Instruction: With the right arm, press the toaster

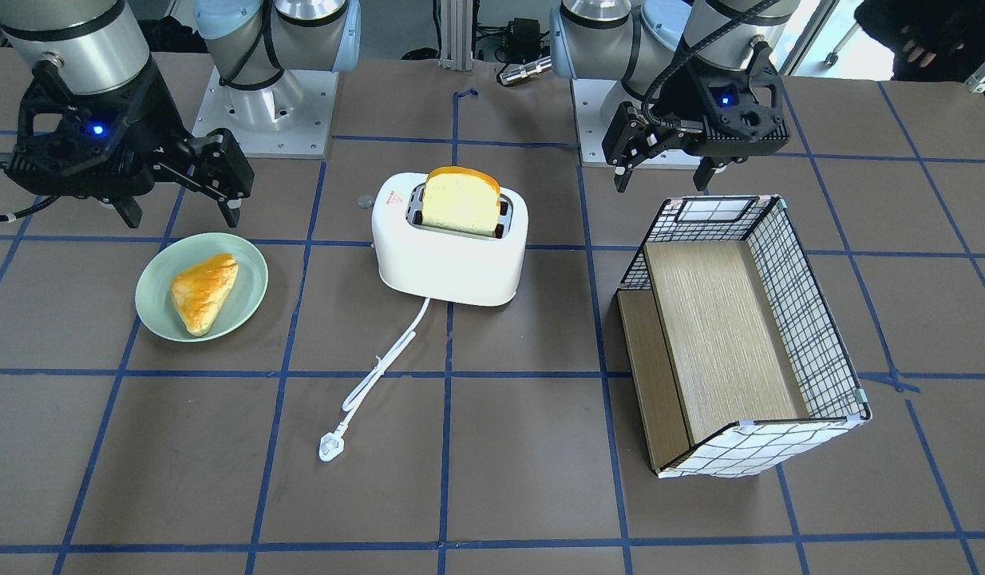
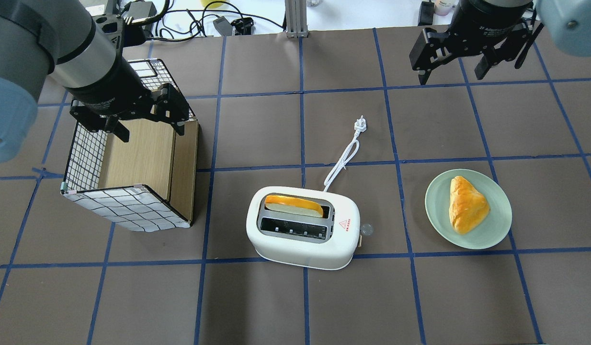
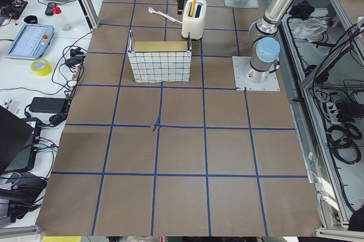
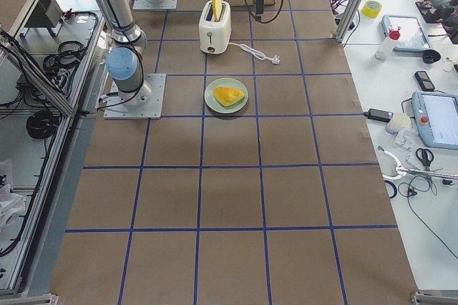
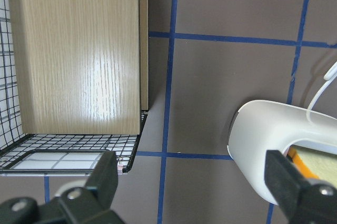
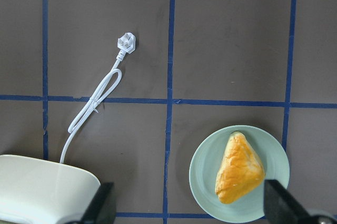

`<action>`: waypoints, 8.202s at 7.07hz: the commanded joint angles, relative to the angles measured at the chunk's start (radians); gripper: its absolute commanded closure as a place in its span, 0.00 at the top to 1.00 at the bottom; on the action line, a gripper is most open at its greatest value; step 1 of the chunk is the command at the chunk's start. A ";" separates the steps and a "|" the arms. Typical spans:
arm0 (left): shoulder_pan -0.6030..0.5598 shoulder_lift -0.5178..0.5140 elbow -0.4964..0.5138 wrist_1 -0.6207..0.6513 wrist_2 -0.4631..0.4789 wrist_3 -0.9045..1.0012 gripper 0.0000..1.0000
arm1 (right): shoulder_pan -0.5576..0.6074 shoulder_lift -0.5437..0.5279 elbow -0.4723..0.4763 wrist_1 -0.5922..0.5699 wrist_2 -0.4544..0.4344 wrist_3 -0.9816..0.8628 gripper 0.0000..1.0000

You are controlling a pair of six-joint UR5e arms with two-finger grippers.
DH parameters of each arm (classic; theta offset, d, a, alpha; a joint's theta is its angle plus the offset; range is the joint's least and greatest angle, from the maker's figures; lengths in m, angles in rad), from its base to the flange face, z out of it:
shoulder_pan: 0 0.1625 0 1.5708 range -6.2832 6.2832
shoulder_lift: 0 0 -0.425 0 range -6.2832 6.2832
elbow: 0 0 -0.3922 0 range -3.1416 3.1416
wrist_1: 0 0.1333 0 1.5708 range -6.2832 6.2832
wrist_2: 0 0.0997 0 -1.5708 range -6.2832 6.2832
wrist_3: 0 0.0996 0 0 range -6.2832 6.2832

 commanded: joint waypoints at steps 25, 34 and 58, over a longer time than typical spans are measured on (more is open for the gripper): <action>0.000 0.000 0.000 -0.001 0.000 0.000 1.00 | -0.003 -0.263 0.757 -0.427 0.464 0.225 0.00; 0.000 0.000 0.000 -0.001 0.000 0.000 1.00 | 0.000 -0.208 0.755 -0.326 0.453 0.214 0.00; 0.000 0.000 0.000 -0.001 0.000 0.000 1.00 | -0.008 -0.118 0.526 -0.293 0.151 0.208 0.00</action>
